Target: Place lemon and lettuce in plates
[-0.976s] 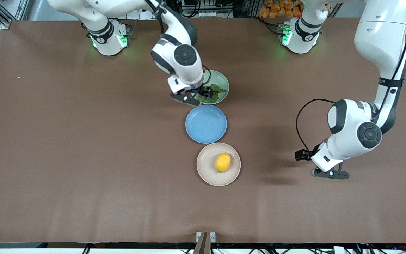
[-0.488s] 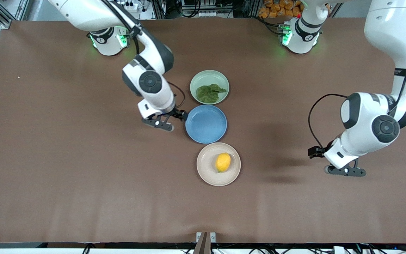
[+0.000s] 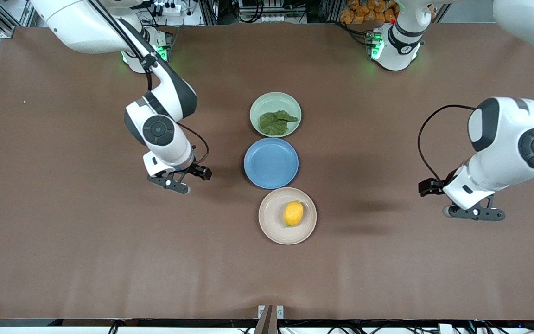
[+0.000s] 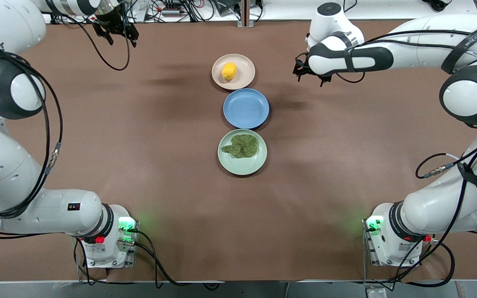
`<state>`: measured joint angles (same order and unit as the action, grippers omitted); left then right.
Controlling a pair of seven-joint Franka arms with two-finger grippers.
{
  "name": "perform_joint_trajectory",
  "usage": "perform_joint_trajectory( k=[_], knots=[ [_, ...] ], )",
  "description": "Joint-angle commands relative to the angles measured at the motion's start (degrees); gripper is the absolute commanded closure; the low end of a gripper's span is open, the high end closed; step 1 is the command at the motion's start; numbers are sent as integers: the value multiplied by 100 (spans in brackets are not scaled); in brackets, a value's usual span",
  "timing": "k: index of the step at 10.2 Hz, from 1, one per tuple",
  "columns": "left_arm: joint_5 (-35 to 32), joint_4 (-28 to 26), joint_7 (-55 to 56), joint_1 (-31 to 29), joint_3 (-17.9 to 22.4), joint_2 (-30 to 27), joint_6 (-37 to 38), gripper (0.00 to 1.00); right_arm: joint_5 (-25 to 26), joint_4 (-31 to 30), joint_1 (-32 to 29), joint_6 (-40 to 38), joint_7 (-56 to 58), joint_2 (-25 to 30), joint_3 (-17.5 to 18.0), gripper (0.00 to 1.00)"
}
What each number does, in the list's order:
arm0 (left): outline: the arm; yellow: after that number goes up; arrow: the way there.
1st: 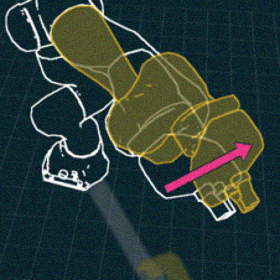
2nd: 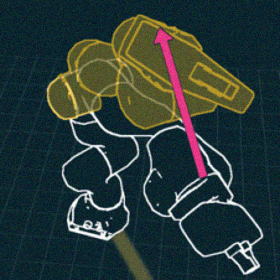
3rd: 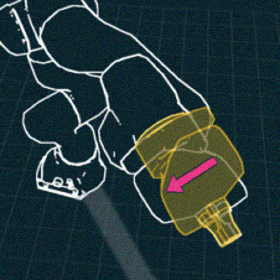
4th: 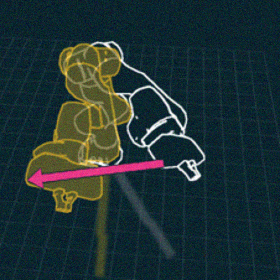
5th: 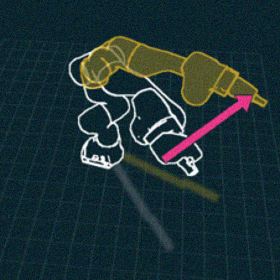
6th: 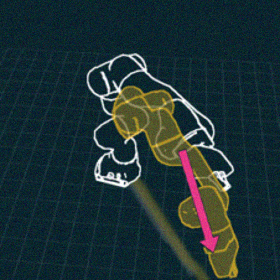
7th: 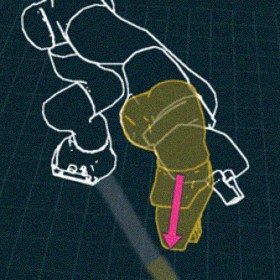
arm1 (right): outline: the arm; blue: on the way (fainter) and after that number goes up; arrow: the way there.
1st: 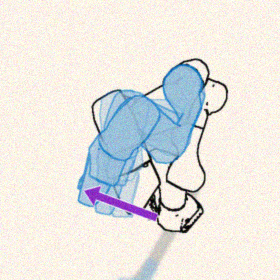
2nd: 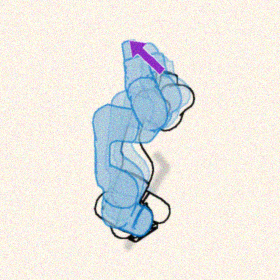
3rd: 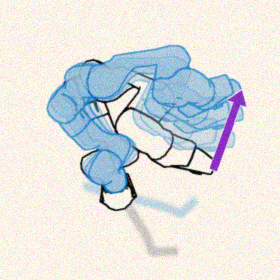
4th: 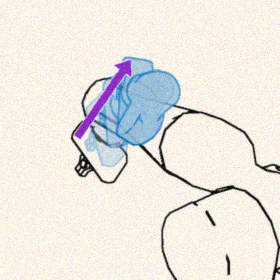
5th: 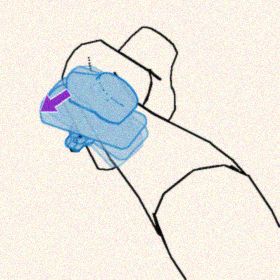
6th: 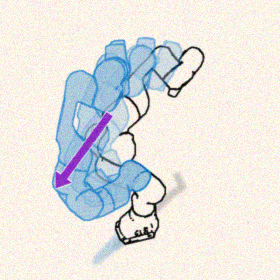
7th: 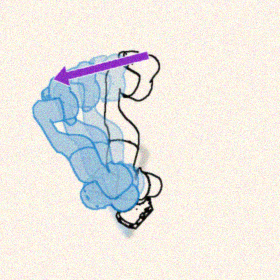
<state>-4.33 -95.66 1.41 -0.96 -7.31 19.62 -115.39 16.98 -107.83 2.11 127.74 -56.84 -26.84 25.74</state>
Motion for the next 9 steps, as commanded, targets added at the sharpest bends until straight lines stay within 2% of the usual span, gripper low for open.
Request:
perform_joint_trajectory(
  k=[1, 2, 5, 7, 9],
  knots=[
    [212, -5, -44, 17, 63, -414, 402, 0, 130, -62, -122, -29, 110, 91, 106, 0],
    [335, 21, -44, 26, 63, -537, 586, 0, 130, -54, -279, -30, 416, 100, 115, 0],
    [635, 565, -44, 26, 63, -670, 1376, 0, 130, -36, -544, -30, 901, 108, 106, 0],
    [644, 663, -44, 35, 63, -845, 1598, 0, 121, -62, -702, -21, 1139, 152, 98, 0],
    [697, 672, -44, 43, 72, -977, 1642, 0, 121, -150, -642, 14, 1471, 301, -304, 0]
  ],
)
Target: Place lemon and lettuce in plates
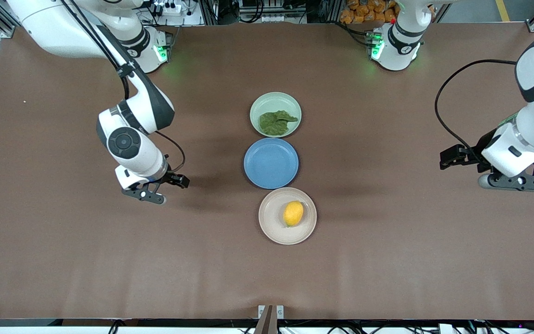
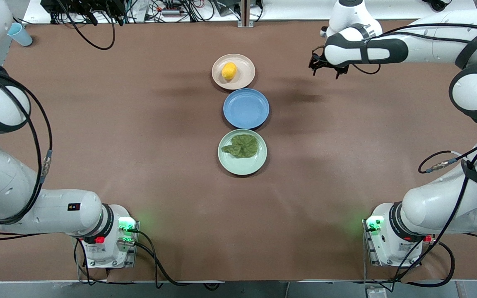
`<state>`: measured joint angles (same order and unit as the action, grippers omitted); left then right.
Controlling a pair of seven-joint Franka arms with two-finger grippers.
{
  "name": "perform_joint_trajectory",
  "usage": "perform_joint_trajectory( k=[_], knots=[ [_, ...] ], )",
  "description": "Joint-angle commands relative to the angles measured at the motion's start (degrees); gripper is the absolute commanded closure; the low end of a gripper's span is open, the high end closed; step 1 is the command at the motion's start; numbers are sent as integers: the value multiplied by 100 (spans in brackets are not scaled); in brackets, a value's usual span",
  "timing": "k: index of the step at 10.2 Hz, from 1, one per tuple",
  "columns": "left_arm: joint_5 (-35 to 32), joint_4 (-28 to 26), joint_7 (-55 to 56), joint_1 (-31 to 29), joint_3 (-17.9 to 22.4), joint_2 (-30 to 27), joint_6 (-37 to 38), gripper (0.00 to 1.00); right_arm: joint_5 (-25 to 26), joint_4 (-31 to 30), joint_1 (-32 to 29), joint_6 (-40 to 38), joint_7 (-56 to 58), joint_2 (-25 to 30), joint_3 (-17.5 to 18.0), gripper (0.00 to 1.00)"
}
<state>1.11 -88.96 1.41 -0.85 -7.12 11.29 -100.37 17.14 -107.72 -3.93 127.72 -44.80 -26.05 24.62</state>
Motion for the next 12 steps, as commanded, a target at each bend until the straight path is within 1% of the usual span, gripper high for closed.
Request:
perform_joint_trajectory(
  k=[1, 2, 3, 4, 6, 7, 9, 12],
  knots=[
    [153, 98, -45, 32, 44, -171, 236, 0, 97, -266, 67, 42, 539, 293, -465, 0],
    [144, 194, -45, 32, 44, -180, 429, 0, 88, -328, 207, 51, 794, 363, -746, 0],
    [144, 230, -45, 41, 44, -267, 535, 0, 10, -364, 330, 60, 1145, 416, -1105, 0],
    [135, 248, -45, 32, 44, -311, 666, 0, -217, -355, 384, 60, 1662, 460, -1396, 0],
    [109, 405, -45, 32, 44, -347, 895, 0, -1015, -364, 550, 51, 2848, 566, -2055, 0],
    [109, 485, -45, 32, 44, -364, 983, 0, -1176, -373, 603, -1, 3167, 671, -2241, 0],
    [118, 485, -45, 32, 44, -382, 1010, 0, -1195, -818, 587, 25, 3223, 1161, -2252, 0],
    [92, 485, -45, 32, 44, -443, 1063, 0, -1204, -1741, 552, 43, 3223, 2250, -2225, 0]
  ],
)
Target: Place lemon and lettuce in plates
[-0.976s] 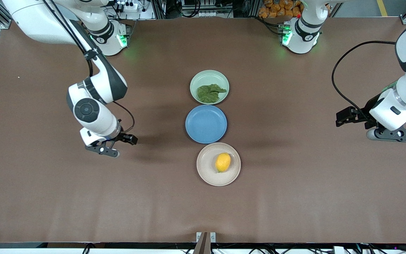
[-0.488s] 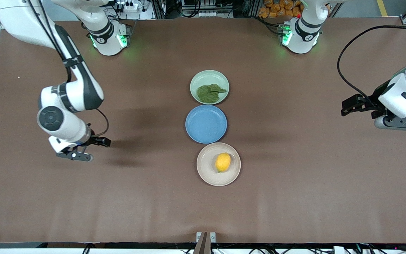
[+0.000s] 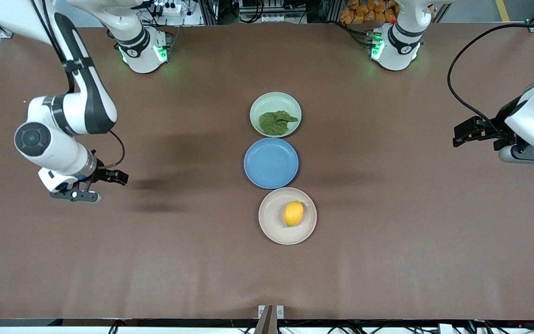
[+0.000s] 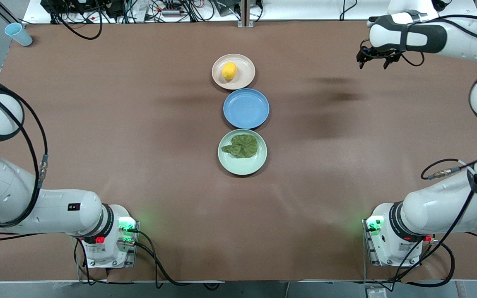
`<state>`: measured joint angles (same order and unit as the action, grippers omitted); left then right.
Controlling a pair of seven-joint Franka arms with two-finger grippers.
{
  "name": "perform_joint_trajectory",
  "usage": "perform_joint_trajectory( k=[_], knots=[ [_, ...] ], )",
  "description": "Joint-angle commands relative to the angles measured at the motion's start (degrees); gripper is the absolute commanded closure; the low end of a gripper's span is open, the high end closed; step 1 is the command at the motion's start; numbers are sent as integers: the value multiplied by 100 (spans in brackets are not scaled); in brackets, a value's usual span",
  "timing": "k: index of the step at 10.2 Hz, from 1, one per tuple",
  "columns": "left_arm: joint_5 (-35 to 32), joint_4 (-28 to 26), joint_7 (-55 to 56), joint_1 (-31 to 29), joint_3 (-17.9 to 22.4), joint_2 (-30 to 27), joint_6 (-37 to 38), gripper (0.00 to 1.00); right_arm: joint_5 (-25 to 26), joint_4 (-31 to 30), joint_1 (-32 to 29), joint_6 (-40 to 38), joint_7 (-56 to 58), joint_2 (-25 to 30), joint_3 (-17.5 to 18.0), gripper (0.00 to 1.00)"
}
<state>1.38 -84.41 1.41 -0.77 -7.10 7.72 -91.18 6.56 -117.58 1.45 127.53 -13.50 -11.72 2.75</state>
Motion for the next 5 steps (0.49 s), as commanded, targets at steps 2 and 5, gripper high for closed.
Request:
perform_joint_trajectory(
  k=[2, 5],
  knots=[
    [64, 30, -45, 24, 42, -95, 188, 0, -146, -1004, -118, -8, 111, 1311, 50, 0],
    [64, 30, -45, 15, 42, -95, 188, 0, -155, -707, -312, -26, 216, 1418, 191, 0]
  ],
)
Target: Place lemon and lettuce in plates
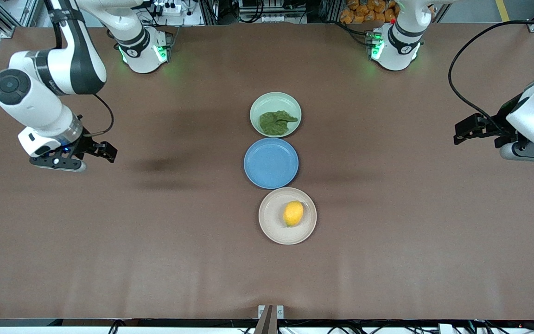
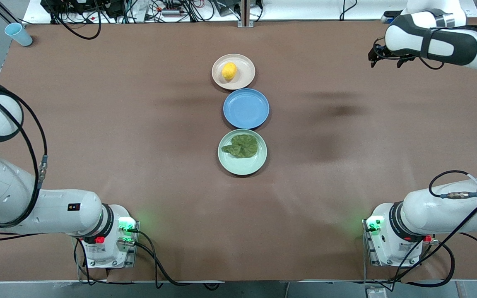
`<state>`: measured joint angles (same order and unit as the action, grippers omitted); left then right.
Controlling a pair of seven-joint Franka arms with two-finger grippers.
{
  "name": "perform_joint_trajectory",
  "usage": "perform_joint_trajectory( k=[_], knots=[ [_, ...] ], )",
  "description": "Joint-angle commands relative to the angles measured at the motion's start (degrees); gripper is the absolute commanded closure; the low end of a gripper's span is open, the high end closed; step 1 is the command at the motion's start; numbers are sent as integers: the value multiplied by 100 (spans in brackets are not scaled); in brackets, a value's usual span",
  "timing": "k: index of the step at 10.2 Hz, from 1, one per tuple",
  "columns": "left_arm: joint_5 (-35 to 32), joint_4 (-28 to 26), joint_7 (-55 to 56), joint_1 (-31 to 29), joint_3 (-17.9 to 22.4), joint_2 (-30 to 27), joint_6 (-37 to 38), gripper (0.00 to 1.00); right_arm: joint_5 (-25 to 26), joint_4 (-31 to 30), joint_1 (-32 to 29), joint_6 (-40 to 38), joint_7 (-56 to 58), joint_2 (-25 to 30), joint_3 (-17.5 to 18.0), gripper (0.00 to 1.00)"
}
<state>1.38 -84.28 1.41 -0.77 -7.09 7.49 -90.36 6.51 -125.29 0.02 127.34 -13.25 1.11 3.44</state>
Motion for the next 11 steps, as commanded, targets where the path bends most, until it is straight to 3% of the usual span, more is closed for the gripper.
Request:
perform_joint_trajectory(
  k=[1, 2, 3, 5, 7, 8, 11],
  knots=[
    [64, 17, -45, 15, 50, -73, 97, 0, -411, 275, -204, -208, 313, 161, 113, 0],
    [55, 17, -45, 15, 50, -73, 97, 0, -1006, 660, -257, -688, 627, 161, 78, 0],
    [55, 17, -45, 15, 50, -64, 97, 0, -1264, 1108, -327, -1311, 952, 161, 43, 0],
    [37, 25, -36, 15, 58, -64, 88, 0, -1197, 2039, -345, -2253, 1297, 161, -63, 0],
    [37, 25, -36, 15, 67, -73, 27, 0, -498, 2806, -336, -2749, 1412, 143, -89, 0],
    [37, 34, -27, 15, 67, -73, -8, 0, -310, 3070, -336, -2845, 1474, 143, -98, 0],
    [29, 87, -36, 6, 67, -73, -26, 0, -361, 3459, -336, -3329, 1404, 152, -133, 0]
  ],
)
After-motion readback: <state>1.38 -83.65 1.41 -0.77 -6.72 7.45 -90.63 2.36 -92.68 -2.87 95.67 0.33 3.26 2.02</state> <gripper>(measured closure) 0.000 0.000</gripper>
